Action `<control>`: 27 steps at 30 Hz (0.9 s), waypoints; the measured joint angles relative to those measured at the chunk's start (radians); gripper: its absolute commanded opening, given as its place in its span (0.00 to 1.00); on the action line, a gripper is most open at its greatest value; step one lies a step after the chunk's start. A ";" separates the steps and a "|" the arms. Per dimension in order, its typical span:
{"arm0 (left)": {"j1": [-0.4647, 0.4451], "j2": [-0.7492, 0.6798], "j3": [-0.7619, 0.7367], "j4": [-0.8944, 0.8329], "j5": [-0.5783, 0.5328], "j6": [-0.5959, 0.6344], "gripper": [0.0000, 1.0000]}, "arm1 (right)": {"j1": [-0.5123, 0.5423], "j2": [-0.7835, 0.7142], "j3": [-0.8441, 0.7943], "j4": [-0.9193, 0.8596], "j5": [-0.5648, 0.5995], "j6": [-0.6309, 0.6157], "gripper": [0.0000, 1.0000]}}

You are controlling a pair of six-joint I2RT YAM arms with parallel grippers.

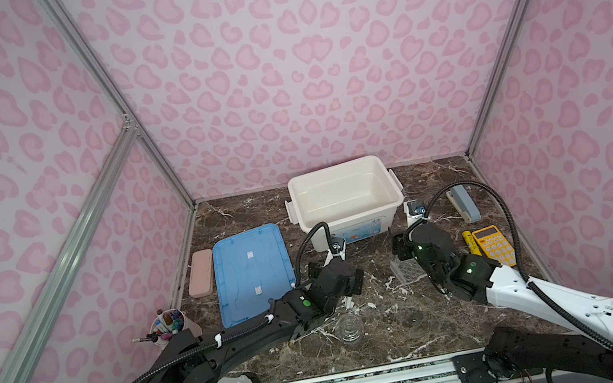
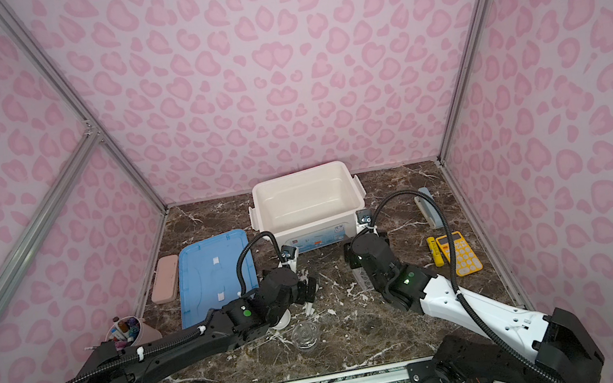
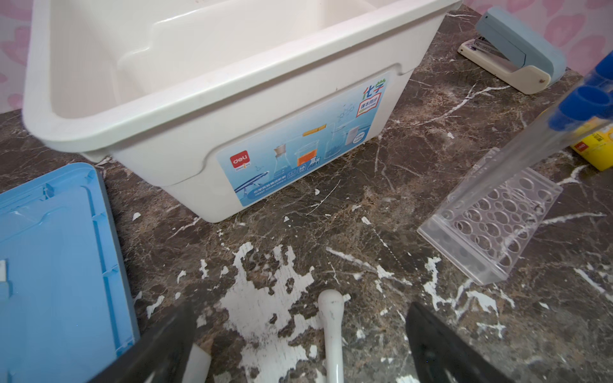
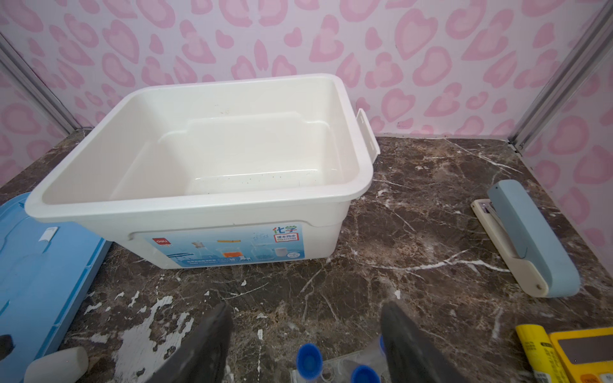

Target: Organize the chemistry lab equipment

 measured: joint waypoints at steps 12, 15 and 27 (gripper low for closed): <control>-0.121 -0.183 -0.085 -0.166 -0.023 -0.052 0.98 | -0.091 -0.079 0.001 -0.019 -0.071 -0.014 0.71; -0.165 -0.208 -0.114 -0.183 -0.037 -0.081 0.97 | -0.110 -0.099 -0.011 -0.018 -0.084 -0.013 0.71; -0.267 -0.220 -0.134 -0.286 -0.034 -0.179 0.90 | -0.157 -0.126 -0.030 -0.022 -0.110 0.018 0.71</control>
